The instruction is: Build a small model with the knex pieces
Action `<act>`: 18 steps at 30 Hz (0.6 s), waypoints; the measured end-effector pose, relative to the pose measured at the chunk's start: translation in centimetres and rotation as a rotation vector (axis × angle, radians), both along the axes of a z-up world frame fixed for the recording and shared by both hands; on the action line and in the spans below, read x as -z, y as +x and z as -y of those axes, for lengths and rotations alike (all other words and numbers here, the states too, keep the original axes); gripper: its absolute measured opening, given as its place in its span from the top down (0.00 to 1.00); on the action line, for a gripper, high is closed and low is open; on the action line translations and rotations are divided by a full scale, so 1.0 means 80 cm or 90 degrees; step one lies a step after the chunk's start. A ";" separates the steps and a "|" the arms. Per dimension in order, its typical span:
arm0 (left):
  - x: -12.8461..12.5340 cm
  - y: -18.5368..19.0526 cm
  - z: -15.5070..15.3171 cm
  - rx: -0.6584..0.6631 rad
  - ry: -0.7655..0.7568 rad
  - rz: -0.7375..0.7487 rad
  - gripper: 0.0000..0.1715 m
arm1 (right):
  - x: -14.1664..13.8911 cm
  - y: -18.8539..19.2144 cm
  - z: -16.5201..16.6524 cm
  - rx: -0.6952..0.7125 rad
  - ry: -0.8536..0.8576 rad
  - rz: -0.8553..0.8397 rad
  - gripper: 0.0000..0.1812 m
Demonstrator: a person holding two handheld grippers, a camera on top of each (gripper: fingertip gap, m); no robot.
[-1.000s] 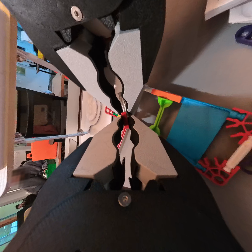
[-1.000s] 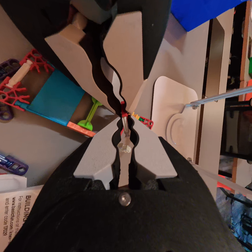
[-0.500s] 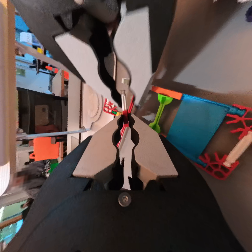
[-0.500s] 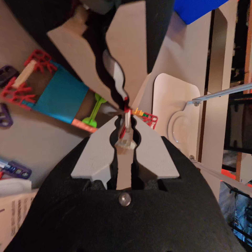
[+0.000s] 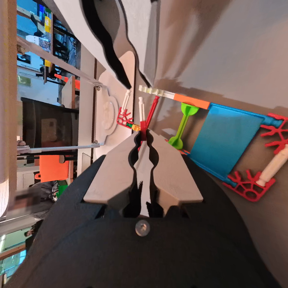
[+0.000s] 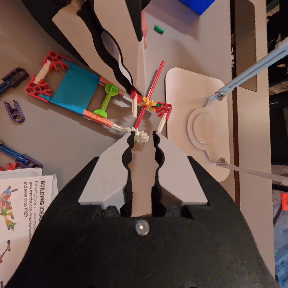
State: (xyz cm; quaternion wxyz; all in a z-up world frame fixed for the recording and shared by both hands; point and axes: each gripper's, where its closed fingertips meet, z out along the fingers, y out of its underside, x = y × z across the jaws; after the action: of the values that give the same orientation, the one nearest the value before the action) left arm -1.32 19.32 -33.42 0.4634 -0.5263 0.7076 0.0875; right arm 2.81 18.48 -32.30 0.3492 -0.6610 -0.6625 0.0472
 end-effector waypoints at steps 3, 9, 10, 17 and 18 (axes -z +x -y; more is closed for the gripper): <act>0.000 -0.002 -0.001 -0.003 0.011 -0.014 0.98 | 0.007 -0.004 0.000 0.008 -0.011 0.005 0.89; -0.001 -0.006 0.000 0.022 0.032 -0.036 0.98 | 0.008 -0.007 -0.001 0.026 -0.037 -0.022 0.89; -0.001 -0.007 0.001 0.029 0.041 -0.046 0.98 | 0.008 -0.008 -0.001 0.025 -0.038 -0.025 0.89; -0.001 -0.008 0.010 0.058 0.095 -0.113 0.98 | 0.008 -0.009 0.002 0.016 -0.032 -0.020 0.90; -0.003 -0.007 0.011 0.059 0.095 -0.107 0.98 | 0.008 -0.009 0.002 0.014 -0.029 -0.017 0.90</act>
State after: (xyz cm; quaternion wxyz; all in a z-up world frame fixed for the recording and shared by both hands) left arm -1.90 18.44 -33.20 0.4438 -0.4481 0.7589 0.1623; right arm 2.13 18.33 -32.96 0.3436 -0.6753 -0.6491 0.0673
